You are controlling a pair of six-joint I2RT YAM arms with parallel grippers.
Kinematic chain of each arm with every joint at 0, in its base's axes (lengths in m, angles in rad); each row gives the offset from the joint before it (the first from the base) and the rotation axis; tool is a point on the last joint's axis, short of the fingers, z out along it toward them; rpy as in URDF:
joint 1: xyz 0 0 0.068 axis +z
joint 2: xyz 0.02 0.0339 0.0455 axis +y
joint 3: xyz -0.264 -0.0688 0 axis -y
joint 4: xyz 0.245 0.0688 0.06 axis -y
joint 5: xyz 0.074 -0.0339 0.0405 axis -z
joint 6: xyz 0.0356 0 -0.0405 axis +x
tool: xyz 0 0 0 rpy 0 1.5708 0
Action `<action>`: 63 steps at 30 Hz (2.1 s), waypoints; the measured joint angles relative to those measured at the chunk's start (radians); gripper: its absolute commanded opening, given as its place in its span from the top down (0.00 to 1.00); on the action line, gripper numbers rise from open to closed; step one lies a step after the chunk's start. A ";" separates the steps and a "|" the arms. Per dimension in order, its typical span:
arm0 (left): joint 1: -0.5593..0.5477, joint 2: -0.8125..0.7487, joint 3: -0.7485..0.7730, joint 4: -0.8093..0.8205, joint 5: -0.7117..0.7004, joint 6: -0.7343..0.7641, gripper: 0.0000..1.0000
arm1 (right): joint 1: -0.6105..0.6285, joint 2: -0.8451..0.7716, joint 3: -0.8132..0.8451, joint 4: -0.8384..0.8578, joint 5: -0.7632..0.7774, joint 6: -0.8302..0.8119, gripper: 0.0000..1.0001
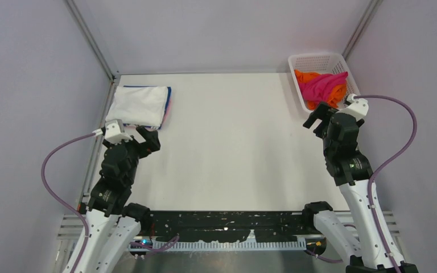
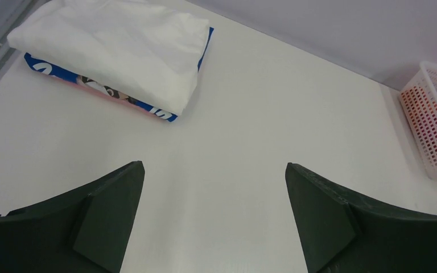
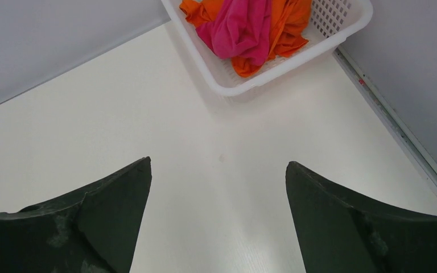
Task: Fold and stack the t-shirts
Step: Grab crumpled tshirt from bin with the right arm, then move the tshirt to the center of the board
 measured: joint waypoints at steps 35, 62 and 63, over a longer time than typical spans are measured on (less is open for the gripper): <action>0.000 0.053 -0.027 0.046 0.027 -0.014 0.01 | -0.249 1.379 0.955 0.077 -0.035 -0.086 0.37; 0.000 -0.016 -0.050 0.072 0.079 -0.016 0.01 | -0.219 0.861 1.184 0.056 -0.535 -0.054 0.95; 0.000 -0.022 -0.051 0.072 0.083 -0.018 0.01 | -0.200 0.818 1.197 0.073 -0.582 -0.047 0.95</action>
